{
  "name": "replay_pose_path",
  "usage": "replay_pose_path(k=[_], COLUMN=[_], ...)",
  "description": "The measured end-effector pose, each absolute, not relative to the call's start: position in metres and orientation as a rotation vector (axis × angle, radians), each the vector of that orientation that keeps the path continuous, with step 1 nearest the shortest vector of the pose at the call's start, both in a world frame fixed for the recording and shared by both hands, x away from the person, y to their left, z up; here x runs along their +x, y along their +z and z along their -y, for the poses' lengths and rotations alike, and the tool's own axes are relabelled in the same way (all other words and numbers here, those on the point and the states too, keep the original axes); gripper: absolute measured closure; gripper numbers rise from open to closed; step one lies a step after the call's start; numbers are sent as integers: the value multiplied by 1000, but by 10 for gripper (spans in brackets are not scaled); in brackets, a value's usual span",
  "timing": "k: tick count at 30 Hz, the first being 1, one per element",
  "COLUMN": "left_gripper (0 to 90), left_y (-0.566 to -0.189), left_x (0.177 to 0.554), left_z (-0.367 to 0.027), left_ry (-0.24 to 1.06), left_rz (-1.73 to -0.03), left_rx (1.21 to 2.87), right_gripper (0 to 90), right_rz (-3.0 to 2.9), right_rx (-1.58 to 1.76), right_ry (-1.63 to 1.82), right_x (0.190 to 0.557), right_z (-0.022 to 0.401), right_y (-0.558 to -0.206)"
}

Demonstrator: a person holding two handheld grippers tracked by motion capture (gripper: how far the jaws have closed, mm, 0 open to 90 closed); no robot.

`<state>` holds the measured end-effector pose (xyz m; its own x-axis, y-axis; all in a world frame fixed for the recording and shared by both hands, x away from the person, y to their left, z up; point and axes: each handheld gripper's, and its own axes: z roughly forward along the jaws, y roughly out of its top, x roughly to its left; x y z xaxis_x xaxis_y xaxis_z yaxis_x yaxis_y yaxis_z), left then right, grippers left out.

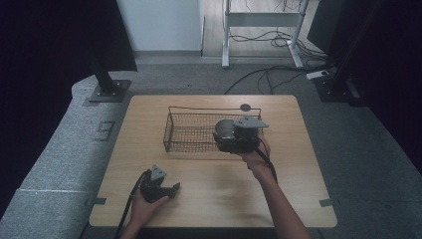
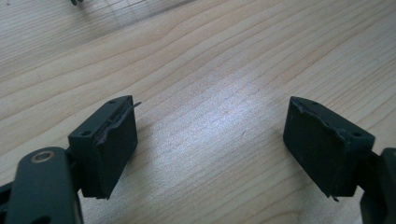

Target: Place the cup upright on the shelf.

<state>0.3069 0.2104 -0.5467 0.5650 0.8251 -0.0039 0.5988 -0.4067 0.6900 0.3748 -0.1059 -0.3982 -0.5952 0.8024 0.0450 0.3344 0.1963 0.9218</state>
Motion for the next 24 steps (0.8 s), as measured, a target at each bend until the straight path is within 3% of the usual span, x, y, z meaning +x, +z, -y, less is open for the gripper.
replay_pose_path(k=[24], left_gripper=[176], left_y=[-547], left_x=[307], left_z=[-210], left_ry=[446], left_rz=[-1135], left_rx=[2146], right_gripper=[138], right_rz=[-2032], right_rx=[1109], right_ry=[1333], right_x=[409], right_z=[106], right_y=[-397])
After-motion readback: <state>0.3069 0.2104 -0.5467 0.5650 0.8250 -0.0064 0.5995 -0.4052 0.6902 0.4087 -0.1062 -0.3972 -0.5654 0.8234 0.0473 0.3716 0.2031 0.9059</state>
